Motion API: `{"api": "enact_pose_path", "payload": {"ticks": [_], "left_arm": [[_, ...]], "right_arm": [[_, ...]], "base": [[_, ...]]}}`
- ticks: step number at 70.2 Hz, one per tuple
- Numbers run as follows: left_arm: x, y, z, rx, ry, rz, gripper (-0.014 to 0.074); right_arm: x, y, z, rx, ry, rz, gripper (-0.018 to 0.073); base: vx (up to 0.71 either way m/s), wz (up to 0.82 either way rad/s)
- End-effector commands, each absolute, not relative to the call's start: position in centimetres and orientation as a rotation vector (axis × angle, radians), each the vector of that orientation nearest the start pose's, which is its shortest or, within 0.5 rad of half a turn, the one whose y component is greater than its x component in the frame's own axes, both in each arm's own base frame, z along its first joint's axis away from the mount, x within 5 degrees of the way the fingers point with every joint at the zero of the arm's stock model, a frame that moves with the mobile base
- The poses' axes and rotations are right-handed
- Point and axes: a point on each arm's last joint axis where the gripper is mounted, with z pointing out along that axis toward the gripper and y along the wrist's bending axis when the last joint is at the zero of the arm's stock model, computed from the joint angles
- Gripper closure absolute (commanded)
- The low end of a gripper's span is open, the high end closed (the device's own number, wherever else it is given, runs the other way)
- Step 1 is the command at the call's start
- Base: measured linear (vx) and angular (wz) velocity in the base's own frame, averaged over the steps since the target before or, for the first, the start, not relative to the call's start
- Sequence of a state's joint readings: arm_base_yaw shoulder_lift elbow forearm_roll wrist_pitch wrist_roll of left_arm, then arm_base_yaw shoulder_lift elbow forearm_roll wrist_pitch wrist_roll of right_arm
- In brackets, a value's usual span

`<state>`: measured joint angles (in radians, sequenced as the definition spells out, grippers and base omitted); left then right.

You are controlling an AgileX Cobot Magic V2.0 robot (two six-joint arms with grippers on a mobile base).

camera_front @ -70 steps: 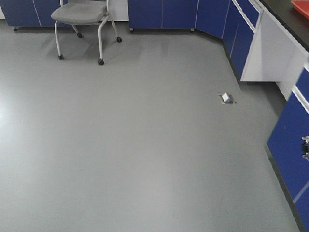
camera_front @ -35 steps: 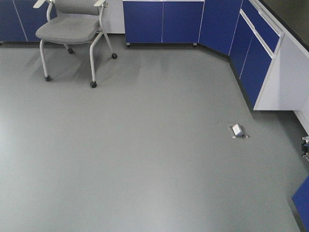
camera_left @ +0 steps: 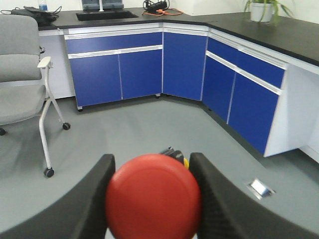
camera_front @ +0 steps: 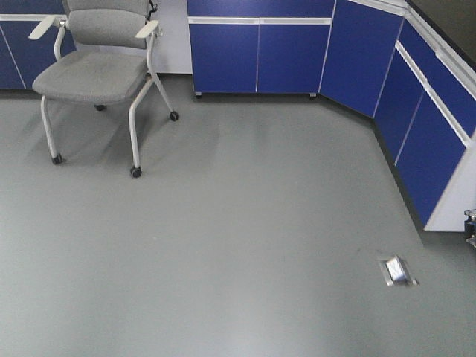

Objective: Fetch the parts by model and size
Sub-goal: 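Drive the base to the bench with the red tray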

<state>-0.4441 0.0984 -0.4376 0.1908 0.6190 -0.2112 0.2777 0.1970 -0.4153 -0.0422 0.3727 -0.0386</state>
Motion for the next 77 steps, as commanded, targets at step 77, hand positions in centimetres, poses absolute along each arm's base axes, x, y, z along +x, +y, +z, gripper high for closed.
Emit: {"api": "enact_pose_path", "payload": {"ticks": [77], "left_arm": [[3.23,-0.54,31.11,0.257,1.650,-0.292,0.0603]], "right_arm": [[5.16,1.33,32.17,-0.271,1.518,0.137,0.0569]], "base": [[0.56,-0.10]]}}
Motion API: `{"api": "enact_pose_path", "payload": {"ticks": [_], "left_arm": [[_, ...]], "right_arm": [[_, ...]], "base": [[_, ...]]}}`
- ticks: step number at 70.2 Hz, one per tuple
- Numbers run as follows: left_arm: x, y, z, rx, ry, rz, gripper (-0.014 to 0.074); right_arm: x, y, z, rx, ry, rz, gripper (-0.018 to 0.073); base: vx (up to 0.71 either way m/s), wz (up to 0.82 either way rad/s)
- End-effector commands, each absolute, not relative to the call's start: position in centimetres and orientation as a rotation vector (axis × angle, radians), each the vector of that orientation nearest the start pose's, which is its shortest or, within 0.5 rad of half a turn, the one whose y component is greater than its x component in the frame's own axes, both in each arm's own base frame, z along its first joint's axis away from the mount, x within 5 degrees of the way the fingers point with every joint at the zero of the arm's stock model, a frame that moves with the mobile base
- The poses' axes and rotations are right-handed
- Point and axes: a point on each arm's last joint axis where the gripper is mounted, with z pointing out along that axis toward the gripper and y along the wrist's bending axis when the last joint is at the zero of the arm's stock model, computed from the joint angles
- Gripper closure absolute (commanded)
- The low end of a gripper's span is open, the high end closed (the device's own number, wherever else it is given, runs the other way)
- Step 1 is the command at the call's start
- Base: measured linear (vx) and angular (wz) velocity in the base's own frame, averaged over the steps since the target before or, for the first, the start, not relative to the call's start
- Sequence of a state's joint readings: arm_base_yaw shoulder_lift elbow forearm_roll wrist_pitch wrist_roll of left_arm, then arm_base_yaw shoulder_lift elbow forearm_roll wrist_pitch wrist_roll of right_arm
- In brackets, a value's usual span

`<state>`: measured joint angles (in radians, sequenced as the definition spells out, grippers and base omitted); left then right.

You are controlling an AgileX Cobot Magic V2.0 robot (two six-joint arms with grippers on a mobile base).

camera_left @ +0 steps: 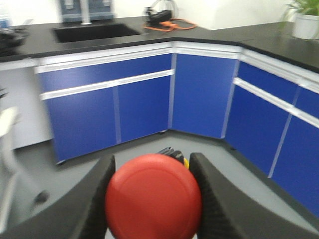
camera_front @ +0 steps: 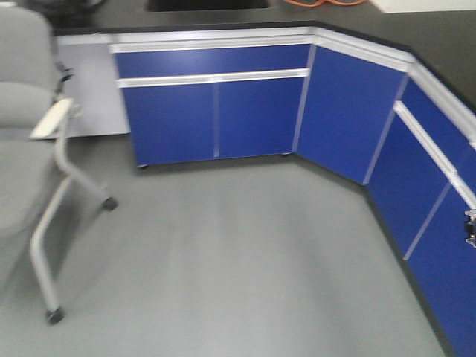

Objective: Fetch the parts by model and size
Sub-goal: 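Drive the base to the bench with the red tray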

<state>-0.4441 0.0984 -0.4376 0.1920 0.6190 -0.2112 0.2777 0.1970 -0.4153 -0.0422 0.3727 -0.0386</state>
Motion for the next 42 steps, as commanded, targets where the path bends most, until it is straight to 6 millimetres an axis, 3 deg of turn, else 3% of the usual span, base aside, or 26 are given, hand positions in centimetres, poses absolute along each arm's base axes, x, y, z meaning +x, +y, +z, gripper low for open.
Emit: {"api": "enact_pose_path", "payload": {"ticks": [1,42], "left_arm": [[3.23,-0.54,31.11,0.257,1.650,-0.292,0.0603],[3.23,-0.54,31.11,0.257,1.650,-0.291,0.0603]], "right_arm": [[5.16,1.33,32.17,-0.271,1.518,0.137,0.0569],[5.16,1.33,32.17,-0.271,1.518,0.137,0.0569]], "base": [[0.43,-0.70],[0.32,-0.96]]}}
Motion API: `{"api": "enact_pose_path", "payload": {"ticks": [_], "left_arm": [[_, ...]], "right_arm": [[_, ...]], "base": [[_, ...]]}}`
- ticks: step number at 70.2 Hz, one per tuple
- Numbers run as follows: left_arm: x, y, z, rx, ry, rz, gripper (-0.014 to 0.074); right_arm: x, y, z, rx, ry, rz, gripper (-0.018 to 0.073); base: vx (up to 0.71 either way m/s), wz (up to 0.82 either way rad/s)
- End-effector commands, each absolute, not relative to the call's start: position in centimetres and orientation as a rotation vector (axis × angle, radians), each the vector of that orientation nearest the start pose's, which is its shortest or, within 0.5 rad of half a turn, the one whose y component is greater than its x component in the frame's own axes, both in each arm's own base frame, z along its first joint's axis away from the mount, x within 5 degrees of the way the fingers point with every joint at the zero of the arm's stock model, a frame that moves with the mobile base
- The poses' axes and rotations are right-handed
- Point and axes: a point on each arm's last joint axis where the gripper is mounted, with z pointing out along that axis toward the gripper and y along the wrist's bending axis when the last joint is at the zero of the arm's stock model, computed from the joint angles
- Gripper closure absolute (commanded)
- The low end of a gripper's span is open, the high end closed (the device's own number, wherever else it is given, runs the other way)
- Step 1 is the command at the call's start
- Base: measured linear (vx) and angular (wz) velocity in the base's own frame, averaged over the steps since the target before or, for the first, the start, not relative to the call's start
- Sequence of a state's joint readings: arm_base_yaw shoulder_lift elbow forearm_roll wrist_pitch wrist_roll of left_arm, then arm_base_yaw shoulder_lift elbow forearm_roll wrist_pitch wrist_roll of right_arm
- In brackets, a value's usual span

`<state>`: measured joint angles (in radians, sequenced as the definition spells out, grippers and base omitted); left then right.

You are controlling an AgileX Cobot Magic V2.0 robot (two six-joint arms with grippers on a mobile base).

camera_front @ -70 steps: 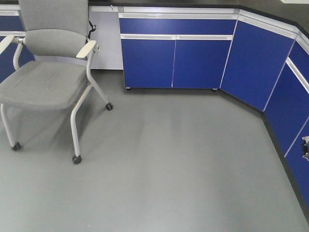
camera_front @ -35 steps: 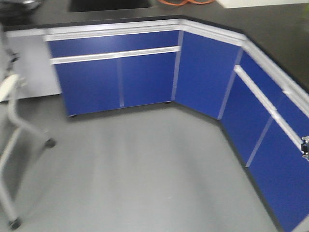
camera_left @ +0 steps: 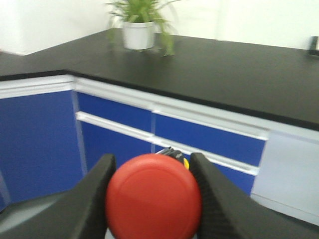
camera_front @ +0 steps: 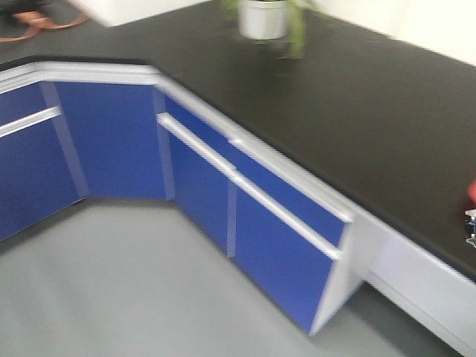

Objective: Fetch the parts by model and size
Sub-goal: 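Drive the base to the bench with the red tray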

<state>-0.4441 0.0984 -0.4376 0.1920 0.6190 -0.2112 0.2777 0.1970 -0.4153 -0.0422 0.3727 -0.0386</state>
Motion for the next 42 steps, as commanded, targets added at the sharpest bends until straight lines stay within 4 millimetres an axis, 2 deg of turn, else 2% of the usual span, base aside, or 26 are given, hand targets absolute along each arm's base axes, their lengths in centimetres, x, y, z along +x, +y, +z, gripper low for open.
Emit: {"api": "enact_pose_path", "payload": {"ticks": [1,42], "left_arm": [[3.23,-0.54,31.11,0.257,1.650,-0.291,0.0603],[3.23,-0.54,31.11,0.257,1.650,-0.291,0.0603]], "right_arm": [[5.16,1.33,32.17,-0.271,1.518,0.137,0.0569],[5.16,1.33,32.17,-0.271,1.518,0.137,0.0569]], "base": [[0.23,-0.90],[0.20,-0.82]]}}
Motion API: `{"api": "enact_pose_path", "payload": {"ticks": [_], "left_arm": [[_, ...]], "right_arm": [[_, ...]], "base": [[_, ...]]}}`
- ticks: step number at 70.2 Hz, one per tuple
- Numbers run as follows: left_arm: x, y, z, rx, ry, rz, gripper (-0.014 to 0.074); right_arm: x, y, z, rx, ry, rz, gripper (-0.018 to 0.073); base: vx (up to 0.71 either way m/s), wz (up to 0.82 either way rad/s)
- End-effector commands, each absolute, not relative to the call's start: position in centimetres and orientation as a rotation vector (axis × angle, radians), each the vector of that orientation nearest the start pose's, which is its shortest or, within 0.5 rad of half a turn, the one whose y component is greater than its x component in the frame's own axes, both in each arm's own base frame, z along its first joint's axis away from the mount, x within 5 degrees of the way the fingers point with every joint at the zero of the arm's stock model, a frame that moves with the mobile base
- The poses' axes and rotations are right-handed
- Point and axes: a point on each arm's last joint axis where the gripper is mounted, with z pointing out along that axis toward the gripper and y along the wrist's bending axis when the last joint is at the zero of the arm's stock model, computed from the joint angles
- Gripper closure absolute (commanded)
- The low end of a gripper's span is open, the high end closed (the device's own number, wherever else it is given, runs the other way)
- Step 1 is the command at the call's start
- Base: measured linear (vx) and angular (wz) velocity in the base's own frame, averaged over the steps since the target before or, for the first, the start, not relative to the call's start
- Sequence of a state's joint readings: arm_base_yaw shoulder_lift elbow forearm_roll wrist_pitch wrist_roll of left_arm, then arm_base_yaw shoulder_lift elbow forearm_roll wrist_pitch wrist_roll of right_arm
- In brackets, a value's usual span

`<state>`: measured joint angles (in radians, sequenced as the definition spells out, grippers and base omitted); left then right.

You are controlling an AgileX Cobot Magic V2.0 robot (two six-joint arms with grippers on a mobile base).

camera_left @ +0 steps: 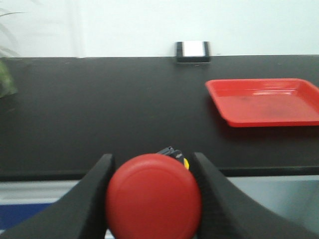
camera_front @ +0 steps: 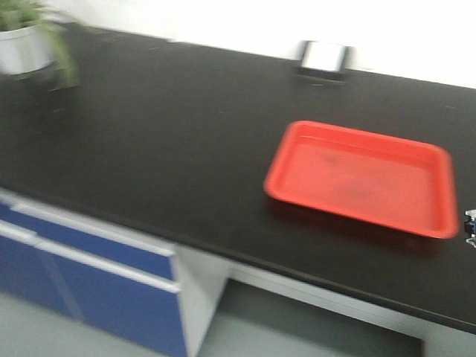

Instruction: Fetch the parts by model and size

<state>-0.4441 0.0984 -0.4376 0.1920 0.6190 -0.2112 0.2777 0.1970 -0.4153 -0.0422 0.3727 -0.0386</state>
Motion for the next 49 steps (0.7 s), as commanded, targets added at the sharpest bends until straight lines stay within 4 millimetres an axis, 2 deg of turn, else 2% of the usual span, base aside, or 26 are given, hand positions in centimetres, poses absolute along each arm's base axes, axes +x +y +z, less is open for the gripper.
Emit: {"api": "enact_pose_path", "payload": {"ticks": [1,26,49], "left_arm": [[3.23,-0.54,31.11,0.257,1.650,-0.291,0.0603],[3.23,-0.54,31.11,0.257,1.650,-0.291,0.0603],[3.23,-0.54,31.11,0.257,1.650,-0.291,0.0603]], "right_arm": [[5.16,1.33,32.17,-0.271,1.518,0.137,0.0569],[5.16,1.33,32.17,-0.271,1.518,0.137,0.0569],[5.16,1.33,32.17,-0.271,1.518,0.137,0.0569]], "base": [[0.16,-0.80],[0.14,-0.66],[0.10,-0.22]]}}
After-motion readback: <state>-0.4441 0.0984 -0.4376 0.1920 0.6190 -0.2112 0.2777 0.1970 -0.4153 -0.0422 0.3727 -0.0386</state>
